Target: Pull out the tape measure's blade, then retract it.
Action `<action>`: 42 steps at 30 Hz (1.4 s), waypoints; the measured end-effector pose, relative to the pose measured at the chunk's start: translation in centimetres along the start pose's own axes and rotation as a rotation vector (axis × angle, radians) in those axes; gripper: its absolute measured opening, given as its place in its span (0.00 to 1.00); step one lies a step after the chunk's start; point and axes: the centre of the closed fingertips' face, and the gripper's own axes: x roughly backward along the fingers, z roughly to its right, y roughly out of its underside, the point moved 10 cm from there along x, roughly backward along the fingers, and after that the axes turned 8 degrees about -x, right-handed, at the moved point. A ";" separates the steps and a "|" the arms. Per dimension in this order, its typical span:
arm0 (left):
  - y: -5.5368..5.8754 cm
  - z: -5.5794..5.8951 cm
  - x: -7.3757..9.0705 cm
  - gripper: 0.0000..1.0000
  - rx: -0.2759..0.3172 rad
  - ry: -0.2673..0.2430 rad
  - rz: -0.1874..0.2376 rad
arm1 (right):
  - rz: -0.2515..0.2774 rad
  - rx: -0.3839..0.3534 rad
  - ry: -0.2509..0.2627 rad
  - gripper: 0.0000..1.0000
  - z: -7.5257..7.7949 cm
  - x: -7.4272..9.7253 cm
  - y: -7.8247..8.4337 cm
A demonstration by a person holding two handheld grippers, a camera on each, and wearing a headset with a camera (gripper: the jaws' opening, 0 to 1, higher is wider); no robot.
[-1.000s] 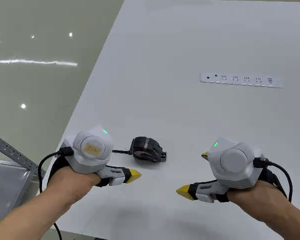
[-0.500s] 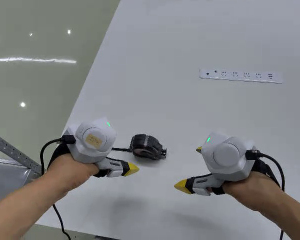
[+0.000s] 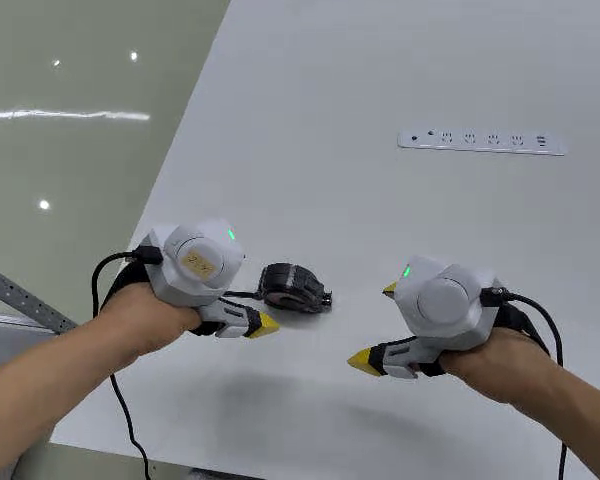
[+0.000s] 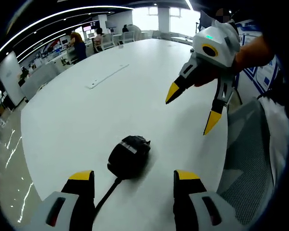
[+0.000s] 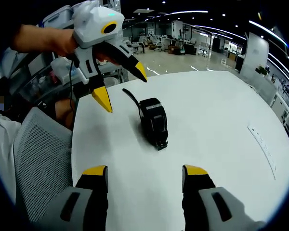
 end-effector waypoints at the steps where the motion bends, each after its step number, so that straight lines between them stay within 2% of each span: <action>1: 0.0 -0.1 -0.1 0.63 -0.014 0.001 -0.006 | 0.000 0.001 -0.001 0.64 0.0 -0.1 0.0; 3: 0.0 -0.1 -0.3 0.63 -0.052 0.014 -0.017 | -0.002 0.010 -0.006 0.63 0.1 -0.4 -0.1; 12: -0.8 -0.4 -1.1 0.62 -0.139 0.060 -0.036 | -0.018 0.044 -0.025 0.62 0.5 -1.6 -0.3; 25: -1.7 -1.1 -2.3 0.59 -0.188 0.101 -0.034 | -0.030 0.093 -0.036 0.59 1.3 -2.9 -0.5; 36: -1.8 -1.6 -3.1 0.54 -0.228 0.125 -0.037 | -0.031 0.130 -0.049 0.56 1.6 -4.1 -0.8; 42: -1.8 -1.8 -3.6 0.52 -0.273 0.138 -0.045 | -0.033 0.148 -0.053 0.55 1.8 -4.7 -0.9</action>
